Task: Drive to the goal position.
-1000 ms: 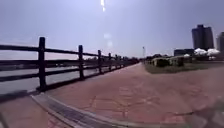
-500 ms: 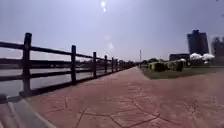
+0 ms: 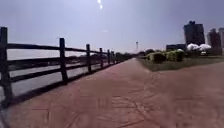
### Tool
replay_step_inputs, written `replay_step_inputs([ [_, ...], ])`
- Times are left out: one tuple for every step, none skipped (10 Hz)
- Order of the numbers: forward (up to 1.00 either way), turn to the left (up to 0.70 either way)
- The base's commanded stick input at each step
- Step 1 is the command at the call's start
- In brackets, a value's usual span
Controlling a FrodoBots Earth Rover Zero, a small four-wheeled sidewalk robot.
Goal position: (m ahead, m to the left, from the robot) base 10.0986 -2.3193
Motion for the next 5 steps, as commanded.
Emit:
replay_step_inputs([
  [1.0, 0.01],
  [1.0, 0.01],
  [1.0, 0.01],
  [1.0, 0.01],
  [1.0, 0.01],
])
